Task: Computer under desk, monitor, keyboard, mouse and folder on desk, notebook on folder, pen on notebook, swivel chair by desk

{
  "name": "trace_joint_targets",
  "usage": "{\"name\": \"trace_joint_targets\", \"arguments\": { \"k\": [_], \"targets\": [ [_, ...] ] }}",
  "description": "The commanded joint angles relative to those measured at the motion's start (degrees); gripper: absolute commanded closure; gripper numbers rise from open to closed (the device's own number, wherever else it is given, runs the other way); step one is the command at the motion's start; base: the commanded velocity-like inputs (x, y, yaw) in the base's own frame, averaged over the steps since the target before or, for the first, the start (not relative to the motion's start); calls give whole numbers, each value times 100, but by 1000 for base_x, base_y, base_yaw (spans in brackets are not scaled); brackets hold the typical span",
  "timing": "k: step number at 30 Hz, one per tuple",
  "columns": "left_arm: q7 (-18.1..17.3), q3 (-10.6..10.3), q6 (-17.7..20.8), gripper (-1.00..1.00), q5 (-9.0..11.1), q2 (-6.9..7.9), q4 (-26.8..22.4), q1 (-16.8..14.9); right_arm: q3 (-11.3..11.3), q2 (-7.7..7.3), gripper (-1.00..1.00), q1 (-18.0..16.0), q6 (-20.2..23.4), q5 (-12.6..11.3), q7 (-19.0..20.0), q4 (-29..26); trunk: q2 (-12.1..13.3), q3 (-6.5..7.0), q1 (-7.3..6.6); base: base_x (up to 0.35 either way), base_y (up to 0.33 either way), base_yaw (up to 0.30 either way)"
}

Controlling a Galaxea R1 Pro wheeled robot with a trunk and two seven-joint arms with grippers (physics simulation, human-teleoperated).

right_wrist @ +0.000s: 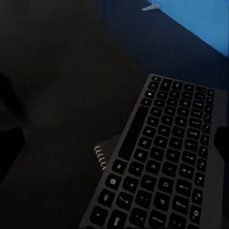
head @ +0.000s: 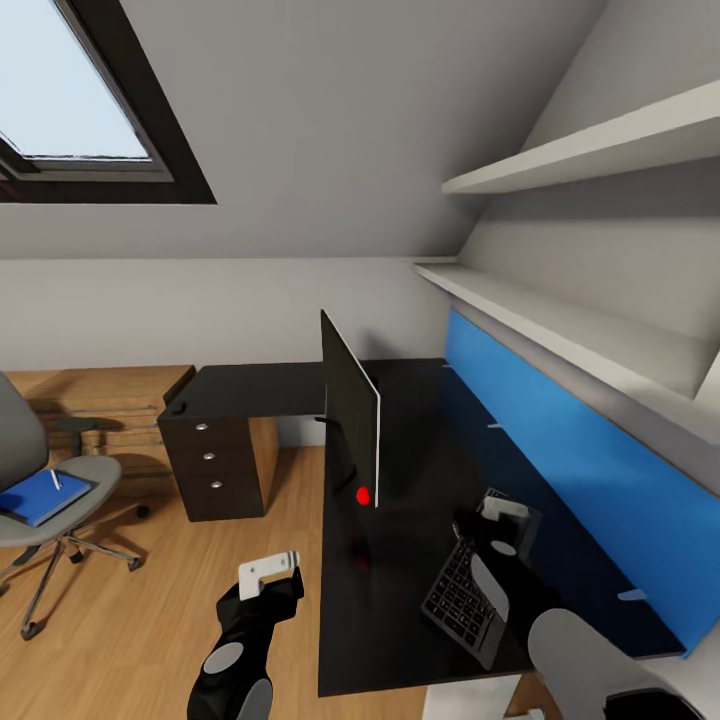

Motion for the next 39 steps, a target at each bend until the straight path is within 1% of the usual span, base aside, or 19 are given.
{"name": "trace_joint_targets", "arguments": {
  "k": [1,2,4,7,8,12,13,16,17,27,35,36,39],
  "targets": [
    [51,-7,14,-100,51,1,-7,-7,42,-4,-100,-8,38,-71,-37,-130,-54,-32,26,0,0,0],
    [51,-6,16,-100,51,1,-8,-7,41,0,-100,-5,221,-86,-39,-493,-94,-50,48,0,0,0],
    [51,-6,16,-100,51,0,-10,-7,41,2,-100,4,384,-93,-40,-798,-174,-85,92,0,0,0],
    [51,-6,17,-100,51,0,-10,-7,45,3,-100,10,515,-96,-41,-986,-295,-139,158,0,0,0],
    [51,4,19,-100,55,0,-6,-7,48,6,-100,13,676,-99,-42,-1136,-335,-157,180,0,0,0],
    [51,94,26,-100,60,4,-1,-7,48,10,-100,15,714,-103,-37,-1170,-495,-229,268,0,0,0],
    [33,702,49,-100,106,-8,99,-7,47,21,-100,15,745,-106,-40,-1191,-535,-247,289,0,0,0],
    [25,889,55,-100,202,-11,122,-7,44,22,-100,19,747,-107,-41,-1193,-656,-301,355,0,0,0],
    [9,1083,94,-100,602,6,218,-1,40,22,-100,19,739,-100,-34,-1189,-696,-319,377,0,0,0],
    [7,1113,122,-100,631,23,672,-13,39,14,-100,17,727,-92,-30,-1179,-1097,-498,597,0,0,0],
    [7,1119,122,-100,631,24,697,-14,40,13,-100,18,706,-92,-16,-1153,-1418,-642,773,0,0,0],
    [13,1123,121,-100,622,9,673,-13,48,6,-100,21,678,-82,10,-980,-1418,-642,773,0,0,0],
    [16,1105,117,-100,619,4,613,-11,54,5,-100,22,671,-85,16,-760,-1418,-642,773,0,0,0]
  ]
}}
